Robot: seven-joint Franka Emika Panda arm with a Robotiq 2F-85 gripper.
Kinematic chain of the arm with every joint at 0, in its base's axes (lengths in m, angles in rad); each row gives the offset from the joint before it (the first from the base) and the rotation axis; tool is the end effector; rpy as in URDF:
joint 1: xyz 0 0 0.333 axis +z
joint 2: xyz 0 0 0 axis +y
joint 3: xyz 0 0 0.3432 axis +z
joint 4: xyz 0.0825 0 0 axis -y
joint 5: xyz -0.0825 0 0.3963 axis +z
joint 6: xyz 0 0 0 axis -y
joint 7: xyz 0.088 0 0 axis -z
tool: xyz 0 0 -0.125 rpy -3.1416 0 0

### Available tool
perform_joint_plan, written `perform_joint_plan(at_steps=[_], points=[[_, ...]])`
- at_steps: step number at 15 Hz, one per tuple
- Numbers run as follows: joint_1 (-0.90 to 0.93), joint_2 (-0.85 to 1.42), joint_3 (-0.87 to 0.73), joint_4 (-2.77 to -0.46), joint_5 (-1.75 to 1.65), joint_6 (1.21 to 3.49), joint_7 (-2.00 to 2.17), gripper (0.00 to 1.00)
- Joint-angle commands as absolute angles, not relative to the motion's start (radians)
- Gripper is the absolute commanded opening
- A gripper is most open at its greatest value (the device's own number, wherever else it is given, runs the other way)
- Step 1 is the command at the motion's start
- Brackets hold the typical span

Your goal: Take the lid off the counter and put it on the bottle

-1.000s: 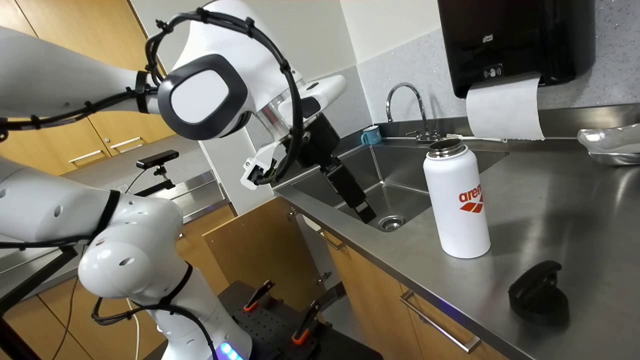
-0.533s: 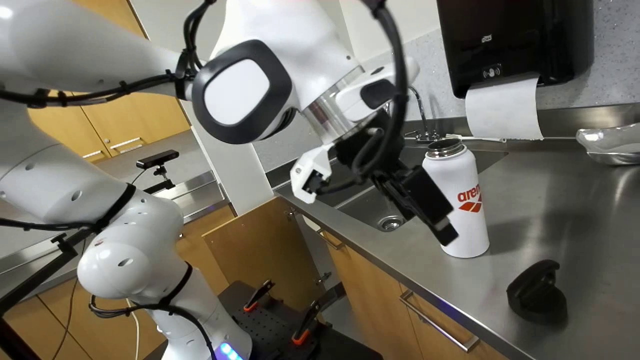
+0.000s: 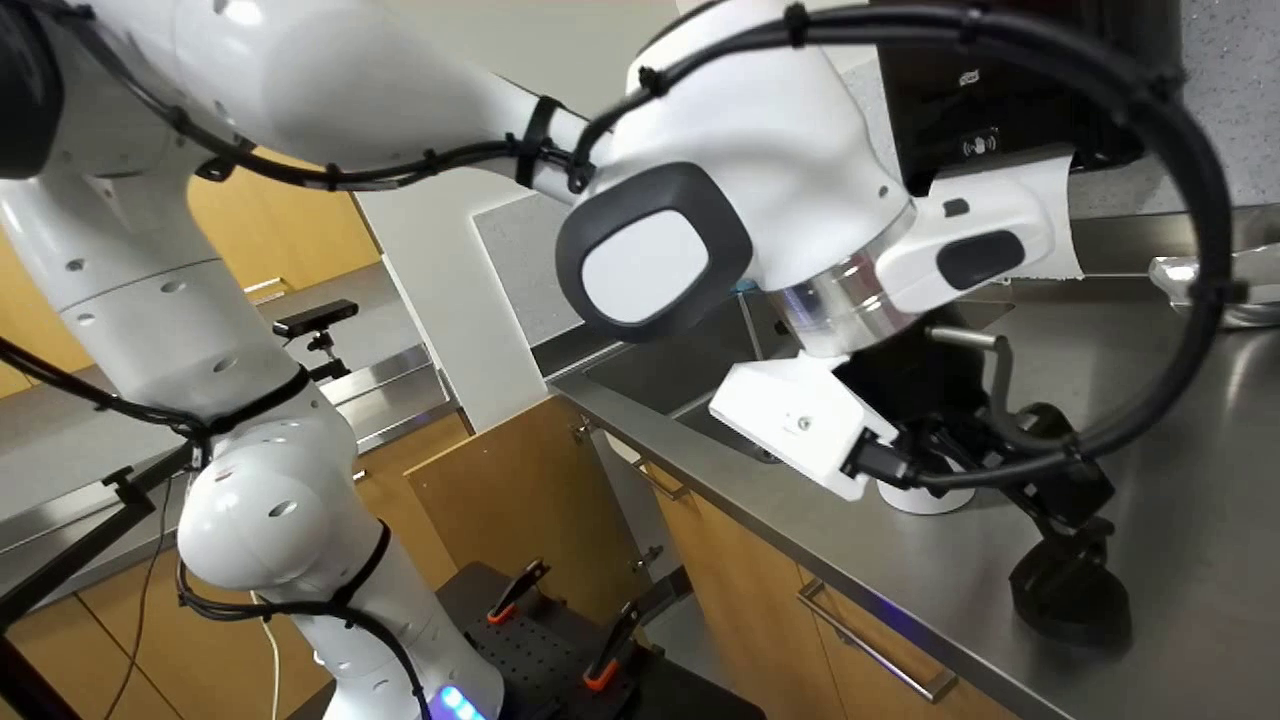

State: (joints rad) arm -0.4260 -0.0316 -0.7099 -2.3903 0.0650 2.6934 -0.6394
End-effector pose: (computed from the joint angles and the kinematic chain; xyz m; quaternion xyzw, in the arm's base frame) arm 0.2231 -0.4852 0.3626 0.9488 -0.2695 0.1249 0.1078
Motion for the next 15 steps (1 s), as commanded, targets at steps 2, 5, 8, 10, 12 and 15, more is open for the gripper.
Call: perform_joint_plan(at_steps=[2,5,8,10,12,15], points=[[-0.408,0.123,-0.684,-2.291,0.343,2.667,-0.794,1.00],[-0.429,0.200,-0.654,-2.226,0.426,2.669,-0.858,1.00],[-0.443,0.264,-0.636,-2.170,0.455,2.661,-0.881,1.00],[-0.449,0.301,-0.628,-2.144,0.445,2.656,-0.872,1.00],[-0.546,0.314,-0.530,-2.126,0.372,2.660,-0.825,1.00],[-0.631,0.336,-0.444,-2.104,0.341,2.651,-0.821,0.75]])
